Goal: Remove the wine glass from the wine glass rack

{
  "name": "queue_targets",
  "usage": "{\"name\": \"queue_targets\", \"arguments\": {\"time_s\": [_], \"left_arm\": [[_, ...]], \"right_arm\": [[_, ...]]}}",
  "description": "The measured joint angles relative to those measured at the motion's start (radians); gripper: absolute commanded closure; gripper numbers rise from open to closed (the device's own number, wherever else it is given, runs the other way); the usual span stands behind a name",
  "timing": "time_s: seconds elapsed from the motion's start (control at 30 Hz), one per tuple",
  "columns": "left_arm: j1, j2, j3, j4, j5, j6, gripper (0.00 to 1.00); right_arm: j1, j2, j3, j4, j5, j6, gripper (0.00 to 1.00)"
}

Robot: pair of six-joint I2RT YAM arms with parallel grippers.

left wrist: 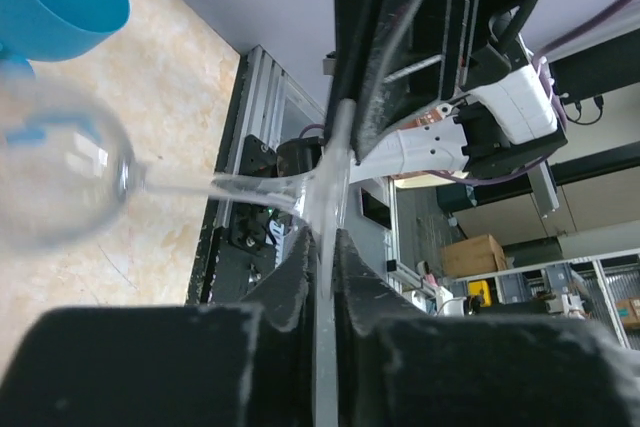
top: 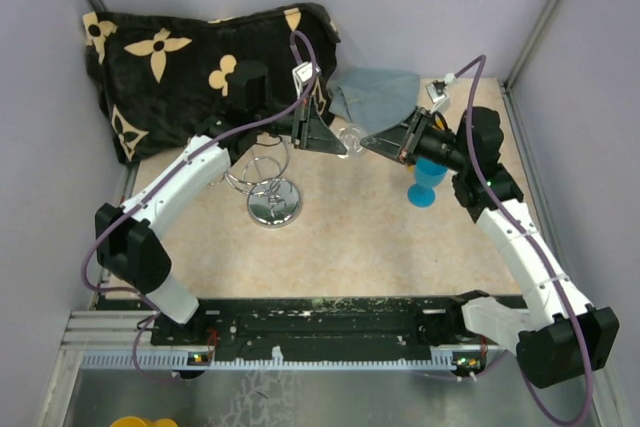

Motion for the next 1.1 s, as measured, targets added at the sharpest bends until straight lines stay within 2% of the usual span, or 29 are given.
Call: {"name": "queue_targets", "arguments": {"time_s": [0.27,0.3,0.4,0.5,0.63,0.8,0.97,1.1], "left_arm": [[-0.001,0.015,0.0,-0.001,0.01,-0.009,1.0],[-0.003,0.015,0.0,-0.006,0.01,-0.002,1.0],[-0.008,0.018,0.012,-0.035,0.007,0.035,1.0],[-0.012,0.031,0.061,-0.091,-0.005,0.111,1.0],[-0.013,0.035,0.137,-0.167,-0.034,0.236,1.0],[-0.043,0.035,0.213,-0.304,-0.111,0.447,1.0],[-0.162,0.034,0.25,-0.474,-0.28,0.774,1.0],[-0.265,0.021,0.201,-0.547,-0.417,1.024,1.0]], "right_arm": [[-0.004,-0.025,-0.012,0.006,-0.012,-0.061,1.0],[-0.004,-0.028,-0.012,0.0,-0.012,-0.069,0.93],[-0.004,-0.043,-0.011,-0.041,-0.005,-0.098,0.61],[-0.005,-0.055,0.002,-0.125,0.016,-0.132,0.47],[-0.032,-0.066,0.056,-0.249,0.045,-0.18,0.43],[-0.136,-0.087,0.153,-0.355,0.056,-0.216,0.42],[-0.196,-0.074,0.274,-0.426,0.05,-0.249,0.41],[-0.209,-0.04,0.33,-0.463,0.035,-0.271,0.41]]}}
